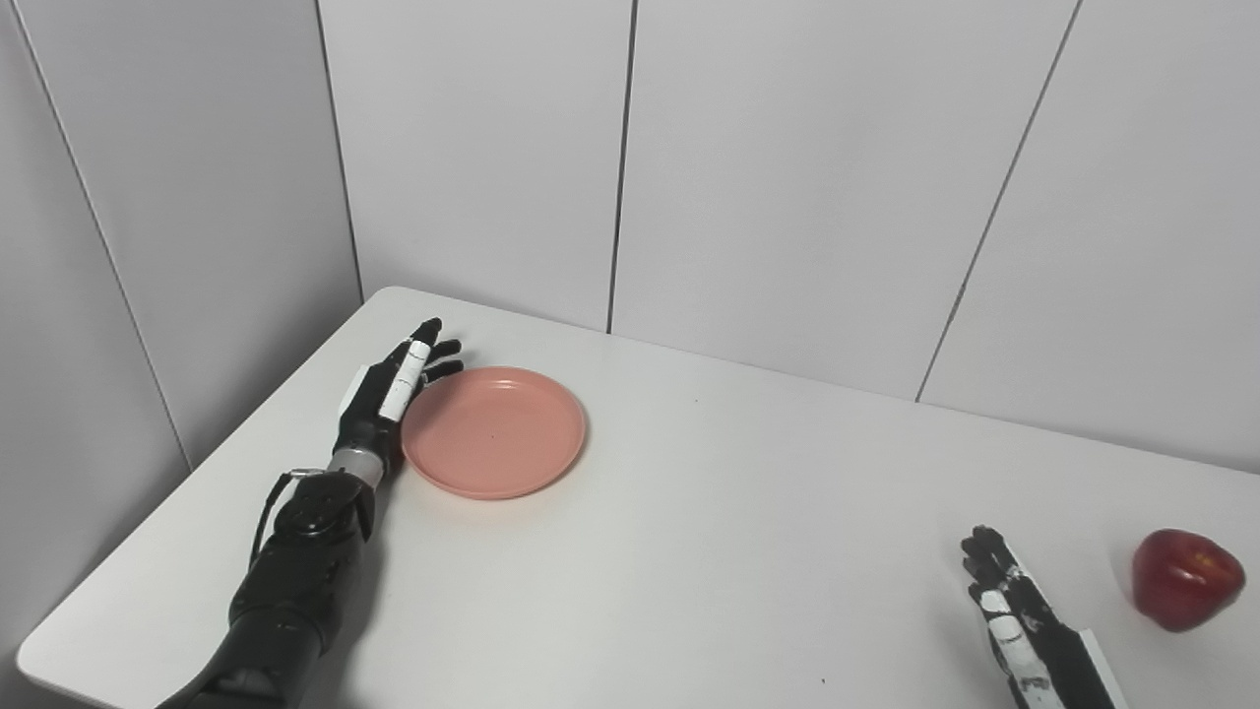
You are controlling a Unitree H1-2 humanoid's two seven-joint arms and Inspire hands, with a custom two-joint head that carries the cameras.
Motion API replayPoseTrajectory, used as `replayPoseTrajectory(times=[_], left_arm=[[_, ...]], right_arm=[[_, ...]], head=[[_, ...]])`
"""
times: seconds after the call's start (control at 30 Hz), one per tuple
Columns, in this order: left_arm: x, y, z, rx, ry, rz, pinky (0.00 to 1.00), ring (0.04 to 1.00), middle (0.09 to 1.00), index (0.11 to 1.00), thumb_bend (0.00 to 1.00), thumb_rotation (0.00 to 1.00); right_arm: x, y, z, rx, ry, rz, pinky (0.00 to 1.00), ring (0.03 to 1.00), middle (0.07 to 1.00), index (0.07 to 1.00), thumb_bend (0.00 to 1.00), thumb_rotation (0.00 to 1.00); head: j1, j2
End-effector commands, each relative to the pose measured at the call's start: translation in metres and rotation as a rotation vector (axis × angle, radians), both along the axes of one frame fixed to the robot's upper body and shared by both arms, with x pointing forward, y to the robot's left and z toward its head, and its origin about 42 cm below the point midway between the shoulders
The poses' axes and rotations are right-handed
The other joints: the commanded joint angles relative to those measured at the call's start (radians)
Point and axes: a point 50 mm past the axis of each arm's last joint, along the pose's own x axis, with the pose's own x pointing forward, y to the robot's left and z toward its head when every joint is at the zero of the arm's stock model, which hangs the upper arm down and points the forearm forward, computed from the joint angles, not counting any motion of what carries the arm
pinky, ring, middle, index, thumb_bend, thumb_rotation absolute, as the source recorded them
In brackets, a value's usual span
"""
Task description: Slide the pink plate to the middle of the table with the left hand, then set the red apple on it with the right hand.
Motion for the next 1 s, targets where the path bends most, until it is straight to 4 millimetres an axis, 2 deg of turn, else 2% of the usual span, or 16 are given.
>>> replayPoseTrajectory(times=[0.0, 0.53, 0.97], left_arm=[[0.004, -0.067, -0.022, -0.054, 0.076, -0.165, 0.76, 0.791, 0.825, 0.872, 0.83, 0.87], [0.002, -0.085, -0.029, -0.066, 0.084, -0.204, 0.74, 0.781, 0.833, 0.880, 0.89, 0.86], [-0.001, -0.104, -0.033, -0.098, 0.089, -0.218, 0.73, 0.761, 0.781, 0.862, 0.88, 0.86]], right_arm=[[-0.001, 0.007, -0.006, 0.029, 0.027, 0.004, 1.00, 0.962, 0.931, 0.924, 0.75, 0.75], [0.000, 0.009, -0.006, 0.037, 0.027, 0.008, 1.00, 0.956, 0.929, 0.921, 0.76, 0.73], [-0.001, 0.012, -0.004, 0.038, 0.022, 0.014, 1.00, 0.955, 0.930, 0.925, 0.74, 0.73]], head=[[0.000, 0.002], [0.002, 0.002], [0.000, 0.006]])
